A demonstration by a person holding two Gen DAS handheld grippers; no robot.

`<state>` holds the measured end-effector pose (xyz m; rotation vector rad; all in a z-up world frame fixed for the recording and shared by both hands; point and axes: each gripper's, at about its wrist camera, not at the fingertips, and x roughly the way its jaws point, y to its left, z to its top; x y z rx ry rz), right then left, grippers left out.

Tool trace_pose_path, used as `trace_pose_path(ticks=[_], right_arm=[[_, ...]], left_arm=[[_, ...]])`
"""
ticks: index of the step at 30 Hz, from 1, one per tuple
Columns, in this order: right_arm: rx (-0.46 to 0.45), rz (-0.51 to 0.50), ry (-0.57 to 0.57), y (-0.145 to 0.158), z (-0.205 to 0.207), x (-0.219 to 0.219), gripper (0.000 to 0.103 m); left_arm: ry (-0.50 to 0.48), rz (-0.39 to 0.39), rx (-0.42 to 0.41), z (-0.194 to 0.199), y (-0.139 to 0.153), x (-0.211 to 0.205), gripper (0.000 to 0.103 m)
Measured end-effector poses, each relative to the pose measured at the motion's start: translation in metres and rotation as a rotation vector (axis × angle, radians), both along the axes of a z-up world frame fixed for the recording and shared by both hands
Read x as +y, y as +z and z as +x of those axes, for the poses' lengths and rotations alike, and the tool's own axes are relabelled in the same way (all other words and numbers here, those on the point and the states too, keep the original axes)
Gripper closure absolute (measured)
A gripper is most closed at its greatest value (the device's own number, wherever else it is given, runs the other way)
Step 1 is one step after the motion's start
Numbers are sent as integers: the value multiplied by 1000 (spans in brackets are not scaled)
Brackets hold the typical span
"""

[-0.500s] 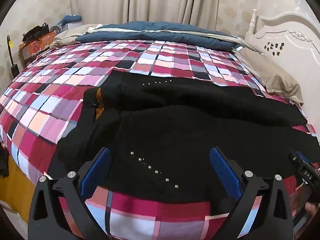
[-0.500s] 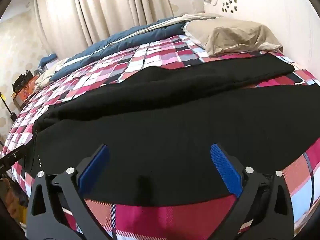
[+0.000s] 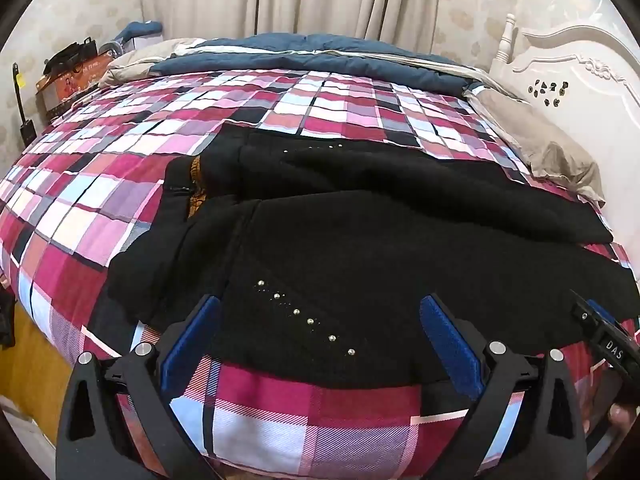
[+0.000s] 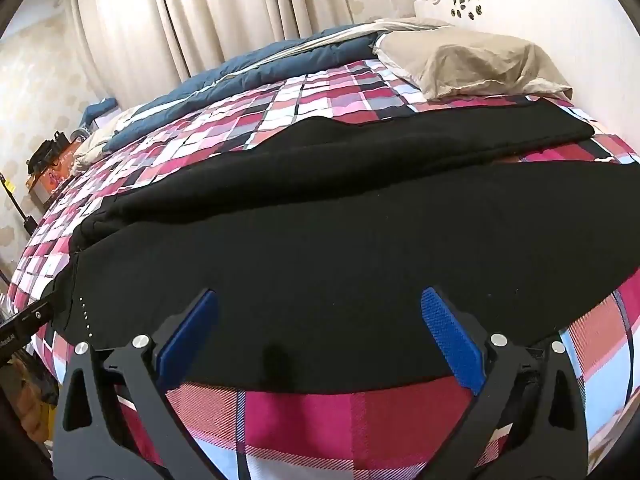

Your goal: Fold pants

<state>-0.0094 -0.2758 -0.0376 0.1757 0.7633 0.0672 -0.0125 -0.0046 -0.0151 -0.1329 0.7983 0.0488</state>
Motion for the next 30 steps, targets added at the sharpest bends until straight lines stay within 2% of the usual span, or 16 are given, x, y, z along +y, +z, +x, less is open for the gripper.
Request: trace_pose_path(ticks=[13,30], right_arm=[[43,9,-8,-4,8,-10,2],[41,4,-23,-3,7,-14,2]], left_arm=[[-2,-3,14,2,-5,5,4],[2,0,14,3,-3,3,4]])
